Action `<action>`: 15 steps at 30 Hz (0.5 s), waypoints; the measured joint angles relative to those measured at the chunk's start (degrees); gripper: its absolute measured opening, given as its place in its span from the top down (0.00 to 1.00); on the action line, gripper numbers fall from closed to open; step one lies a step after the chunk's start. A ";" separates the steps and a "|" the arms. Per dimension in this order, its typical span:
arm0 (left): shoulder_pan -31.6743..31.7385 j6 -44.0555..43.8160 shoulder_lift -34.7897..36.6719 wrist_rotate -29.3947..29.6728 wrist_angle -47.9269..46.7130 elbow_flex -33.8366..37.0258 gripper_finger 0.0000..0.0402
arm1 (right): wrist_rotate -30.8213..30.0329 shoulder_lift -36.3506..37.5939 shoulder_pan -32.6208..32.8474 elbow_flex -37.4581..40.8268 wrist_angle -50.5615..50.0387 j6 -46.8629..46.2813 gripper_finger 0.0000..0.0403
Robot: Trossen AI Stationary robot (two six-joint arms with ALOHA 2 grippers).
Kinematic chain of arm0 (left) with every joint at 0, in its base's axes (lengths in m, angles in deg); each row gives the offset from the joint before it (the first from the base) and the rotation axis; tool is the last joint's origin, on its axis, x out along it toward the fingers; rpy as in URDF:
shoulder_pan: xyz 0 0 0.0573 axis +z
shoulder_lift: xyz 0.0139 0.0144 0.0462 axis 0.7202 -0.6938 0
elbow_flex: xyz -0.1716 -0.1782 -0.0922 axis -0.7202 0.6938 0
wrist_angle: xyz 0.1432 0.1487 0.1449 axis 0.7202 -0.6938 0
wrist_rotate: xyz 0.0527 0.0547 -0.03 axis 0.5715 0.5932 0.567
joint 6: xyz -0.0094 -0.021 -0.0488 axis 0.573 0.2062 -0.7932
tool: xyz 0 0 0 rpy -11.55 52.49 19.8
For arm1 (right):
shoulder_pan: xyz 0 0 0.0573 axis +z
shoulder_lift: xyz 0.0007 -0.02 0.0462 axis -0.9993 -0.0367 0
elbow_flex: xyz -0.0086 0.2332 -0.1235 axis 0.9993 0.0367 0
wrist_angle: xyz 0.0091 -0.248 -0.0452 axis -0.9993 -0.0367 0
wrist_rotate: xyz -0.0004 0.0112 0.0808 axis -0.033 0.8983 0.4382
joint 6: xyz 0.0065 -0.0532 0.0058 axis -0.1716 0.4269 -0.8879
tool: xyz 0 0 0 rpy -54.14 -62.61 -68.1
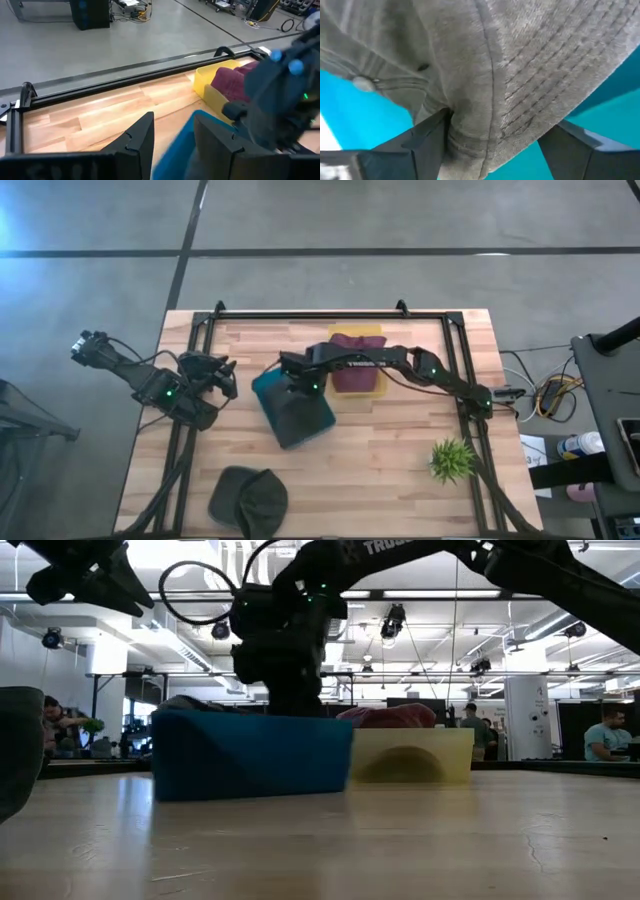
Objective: Pick & Place hat
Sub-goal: Put the top black cap into the blue bin
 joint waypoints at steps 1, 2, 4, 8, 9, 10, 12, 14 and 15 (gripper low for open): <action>0.00 0.01 0.00 -0.02 0.13 0.00 0.67 | -0.88 0.01 0.32 0.00 -1.41 1.56 0.30; 0.00 0.01 0.00 -0.03 0.27 0.00 0.67 | -2.09 0.01 0.61 0.00 -2.76 3.18 0.30; 0.00 0.01 0.02 -0.03 0.38 0.00 0.67 | -4.12 0.01 1.17 0.01 -5.32 6.95 0.29; 0.00 0.03 0.02 -0.03 0.37 0.00 0.67 | -8.62 0.22 2.77 0.02 -8.33 12.52 0.28; 0.00 0.03 0.02 -0.02 0.37 0.00 0.67 | -10.20 0.35 3.32 0.07 -8.84 13.51 0.28; 0.00 0.05 0.02 -0.01 0.37 0.00 0.67 | -11.10 0.51 3.80 0.07 -8.90 14.59 0.28; 0.00 0.23 0.02 0.04 0.37 0.00 0.67 | -11.26 0.99 4.31 0.07 -8.56 16.58 0.29; 0.00 0.25 0.02 0.06 0.38 0.00 0.67 | -10.88 1.41 4.50 0.07 -8.55 17.18 0.29; 0.01 0.25 0.01 0.04 0.47 0.00 0.67 | -10.43 1.58 4.56 0.07 -8.63 17.60 0.29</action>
